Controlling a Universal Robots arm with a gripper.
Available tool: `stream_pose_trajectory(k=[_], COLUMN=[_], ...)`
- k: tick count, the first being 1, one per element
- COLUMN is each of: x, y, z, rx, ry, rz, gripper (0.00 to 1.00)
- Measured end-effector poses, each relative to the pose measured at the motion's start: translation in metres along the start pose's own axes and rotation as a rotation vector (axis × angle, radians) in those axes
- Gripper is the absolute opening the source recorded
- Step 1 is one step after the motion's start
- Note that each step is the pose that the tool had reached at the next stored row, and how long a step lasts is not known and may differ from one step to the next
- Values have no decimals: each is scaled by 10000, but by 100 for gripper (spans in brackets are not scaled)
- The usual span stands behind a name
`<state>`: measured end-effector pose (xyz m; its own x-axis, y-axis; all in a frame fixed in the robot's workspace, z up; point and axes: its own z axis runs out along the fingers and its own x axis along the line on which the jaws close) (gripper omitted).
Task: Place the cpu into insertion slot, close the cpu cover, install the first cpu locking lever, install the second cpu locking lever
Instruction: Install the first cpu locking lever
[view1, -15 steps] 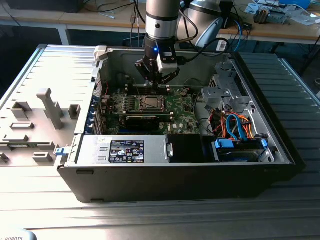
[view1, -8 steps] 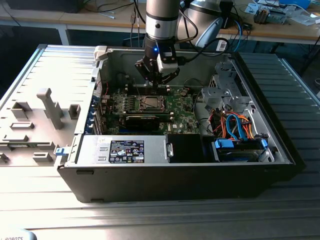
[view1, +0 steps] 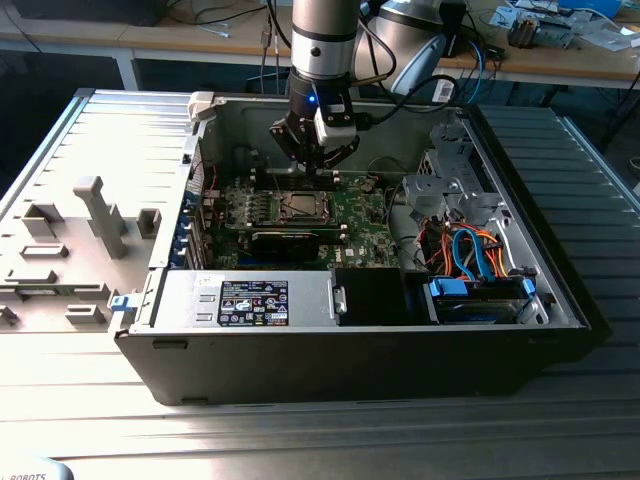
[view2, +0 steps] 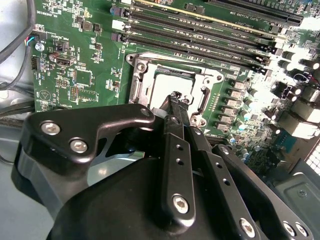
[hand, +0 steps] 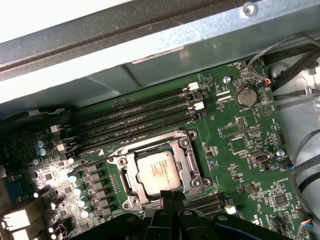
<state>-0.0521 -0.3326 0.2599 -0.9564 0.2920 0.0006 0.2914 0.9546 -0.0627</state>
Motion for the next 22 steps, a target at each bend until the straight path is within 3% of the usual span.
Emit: stream_pose_trajectory(k=[22], x=[0], y=[0], z=[1], rx=[1], ry=[-8], rz=[-131], gripper=[11])
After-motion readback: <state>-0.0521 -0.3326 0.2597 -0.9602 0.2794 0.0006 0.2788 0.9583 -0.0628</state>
